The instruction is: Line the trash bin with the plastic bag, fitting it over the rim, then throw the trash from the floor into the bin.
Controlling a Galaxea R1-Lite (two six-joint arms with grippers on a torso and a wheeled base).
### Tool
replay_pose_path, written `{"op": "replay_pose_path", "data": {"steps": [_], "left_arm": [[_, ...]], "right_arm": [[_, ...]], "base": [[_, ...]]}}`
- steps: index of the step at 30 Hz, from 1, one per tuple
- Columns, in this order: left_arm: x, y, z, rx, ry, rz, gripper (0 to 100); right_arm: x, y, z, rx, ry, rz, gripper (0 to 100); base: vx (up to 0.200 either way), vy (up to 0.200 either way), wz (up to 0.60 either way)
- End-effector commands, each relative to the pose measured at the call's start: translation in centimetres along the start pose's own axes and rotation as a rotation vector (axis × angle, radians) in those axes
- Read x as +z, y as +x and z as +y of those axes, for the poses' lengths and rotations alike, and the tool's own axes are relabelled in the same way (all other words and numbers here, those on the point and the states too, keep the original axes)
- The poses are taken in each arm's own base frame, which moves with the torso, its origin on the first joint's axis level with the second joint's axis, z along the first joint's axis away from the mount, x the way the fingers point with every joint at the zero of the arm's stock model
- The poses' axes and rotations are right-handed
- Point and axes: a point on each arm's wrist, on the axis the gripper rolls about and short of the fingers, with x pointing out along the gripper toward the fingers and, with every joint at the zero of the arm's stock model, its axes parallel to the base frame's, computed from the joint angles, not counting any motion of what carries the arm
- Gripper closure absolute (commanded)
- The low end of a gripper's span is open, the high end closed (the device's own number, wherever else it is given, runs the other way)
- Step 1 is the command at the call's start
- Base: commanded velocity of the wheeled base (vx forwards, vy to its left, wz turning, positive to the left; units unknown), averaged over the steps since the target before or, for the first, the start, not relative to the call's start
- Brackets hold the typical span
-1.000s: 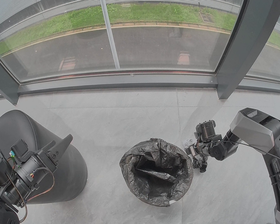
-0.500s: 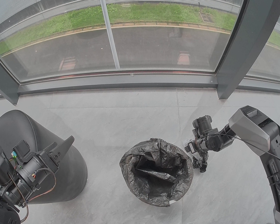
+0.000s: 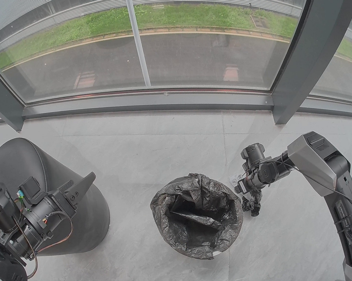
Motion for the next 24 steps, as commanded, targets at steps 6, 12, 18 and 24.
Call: {"op": "replay_pose_path", "data": {"steps": [6,12,18,24], "left_arm": [[-0.12,0.26,0.14,0.005,-0.009,0.007,0],[-0.25,0.37,0.23,0.008,-0.011,0.013,0],[-0.43,0.52,0.36,0.013,-0.012,0.023,0],[-0.4,0.5,0.34,0.012,-0.012,0.021,0]], "right_arm": [[0.71,0.7,0.24,0.005,-0.002,-0.001,0],[0.34,0.93,0.23,0.005,-0.019,0.013,0],[0.41,0.1,-0.01,0.01,-0.058,0.055,0],[0.29,0.72,0.2,0.01,-0.077,0.057,0]], "base": [[0.0,0.0,0.0],[0.0,0.0,0.0],[0.0,0.0,0.0],[0.0,0.0,0.0]]}}
